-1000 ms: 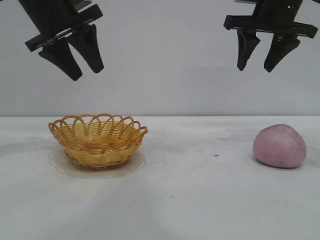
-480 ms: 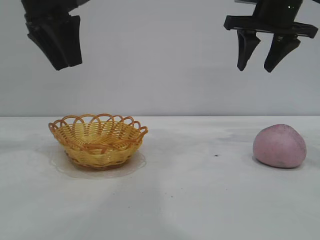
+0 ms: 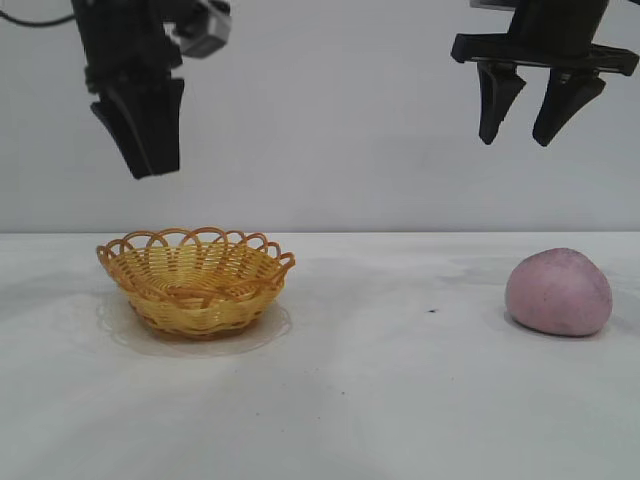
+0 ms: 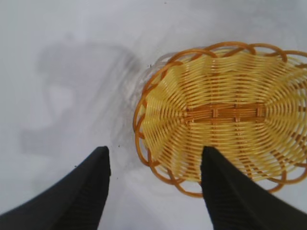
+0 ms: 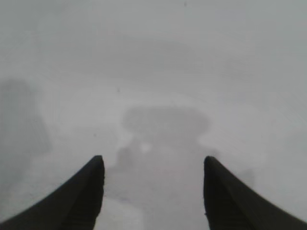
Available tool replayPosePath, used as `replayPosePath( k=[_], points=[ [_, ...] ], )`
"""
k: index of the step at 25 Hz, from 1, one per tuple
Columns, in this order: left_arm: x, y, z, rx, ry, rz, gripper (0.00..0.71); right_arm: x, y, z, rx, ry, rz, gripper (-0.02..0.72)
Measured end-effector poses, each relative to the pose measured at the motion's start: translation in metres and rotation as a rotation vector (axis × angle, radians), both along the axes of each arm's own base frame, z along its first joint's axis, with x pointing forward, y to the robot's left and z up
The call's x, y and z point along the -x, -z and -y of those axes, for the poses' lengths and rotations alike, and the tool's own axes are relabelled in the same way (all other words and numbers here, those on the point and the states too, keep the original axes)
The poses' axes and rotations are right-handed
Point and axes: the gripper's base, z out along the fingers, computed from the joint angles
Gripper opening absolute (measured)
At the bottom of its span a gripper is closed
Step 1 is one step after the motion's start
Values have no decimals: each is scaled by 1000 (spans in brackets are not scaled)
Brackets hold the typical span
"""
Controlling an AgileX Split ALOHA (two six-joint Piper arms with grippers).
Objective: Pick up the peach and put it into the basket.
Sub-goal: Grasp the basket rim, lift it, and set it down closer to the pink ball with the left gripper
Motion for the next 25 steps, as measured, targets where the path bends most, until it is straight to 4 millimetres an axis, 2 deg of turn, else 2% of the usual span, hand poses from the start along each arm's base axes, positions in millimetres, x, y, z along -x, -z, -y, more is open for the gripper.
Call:
replayPosePath(
  k=[3, 17, 20, 21, 22, 25],
  points=[
    [-3, 19, 1, -12, 1, -38, 360, 0, 0, 0, 2, -1, 0, 385],
    [-30, 66, 7, -24, 3, -65, 360, 0, 0, 0, 3, -1, -5, 385],
    [-29, 66, 11, -14, 10, -73, 126, 1, 0, 0, 3, -1, -7, 385],
    [-29, 64, 13, -4, 15, -73, 80, 1, 0, 0, 3, -1, -7, 385],
    [-28, 63, 15, 7, 17, -73, 59, 1, 0, 0, 3, -1, -7, 385],
    [-28, 61, 18, 32, 13, -75, 66, 1, 0, 1, 9, -3, -6, 385]
  ],
)
